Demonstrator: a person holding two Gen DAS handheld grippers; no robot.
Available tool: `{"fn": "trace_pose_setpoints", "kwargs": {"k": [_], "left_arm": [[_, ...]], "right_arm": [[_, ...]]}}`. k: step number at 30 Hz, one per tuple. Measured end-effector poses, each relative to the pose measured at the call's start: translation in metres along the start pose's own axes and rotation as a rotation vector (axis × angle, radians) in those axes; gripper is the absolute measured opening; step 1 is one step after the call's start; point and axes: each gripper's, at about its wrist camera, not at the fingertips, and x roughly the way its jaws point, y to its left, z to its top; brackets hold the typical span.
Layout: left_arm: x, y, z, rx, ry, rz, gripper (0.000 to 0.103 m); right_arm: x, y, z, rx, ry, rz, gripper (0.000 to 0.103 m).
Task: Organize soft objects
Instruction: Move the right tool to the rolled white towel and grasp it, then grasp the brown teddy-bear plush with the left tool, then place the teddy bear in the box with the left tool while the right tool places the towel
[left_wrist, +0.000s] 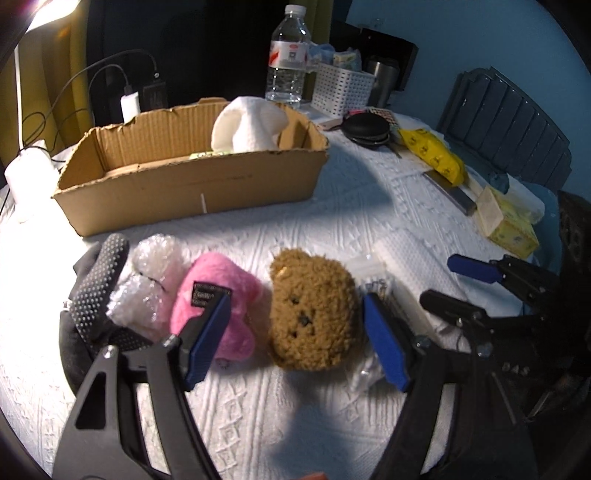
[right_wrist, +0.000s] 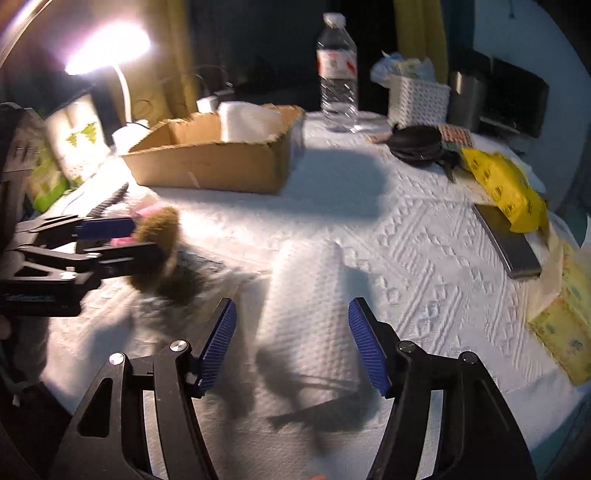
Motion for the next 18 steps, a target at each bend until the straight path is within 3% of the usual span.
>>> {"fn": "trace_pose_setpoints", "kwargs": {"k": [7,10,13,15,16,17,18], "left_arm": [[0.008,-0.001,0.003,0.003,0.001,-0.032,0.073],[0.013,-0.005,0.002,0.017,0.022,-0.038,0.055],[0.015,-0.004,0.000,0.013,0.026,-0.061,0.044],[0.014,-0.004,0.000,0.012,0.023,-0.060,0.041],[0.012,-0.005,-0.001,0.016,0.021,-0.061,0.039],[0.010,-0.006,-0.001,0.019,0.016,-0.065,0.039],[0.007,-0.007,-0.001,0.024,0.009,-0.067,0.038]], "right_arm": [[0.006,-0.029,0.003,0.119,0.002,0.039,0.066],[0.016,-0.028,-0.001,0.110,0.043,0.039,0.067],[0.017,-0.020,-0.004,0.077,0.024,0.004,0.064],[0.017,-0.017,-0.004,0.064,0.015,-0.012,0.032],[0.016,-0.017,-0.004,0.063,0.012,-0.019,0.026],[0.016,-0.018,-0.004,0.069,0.010,-0.011,0.012],[0.016,-0.018,-0.004,0.076,0.011,0.007,0.010]]}}
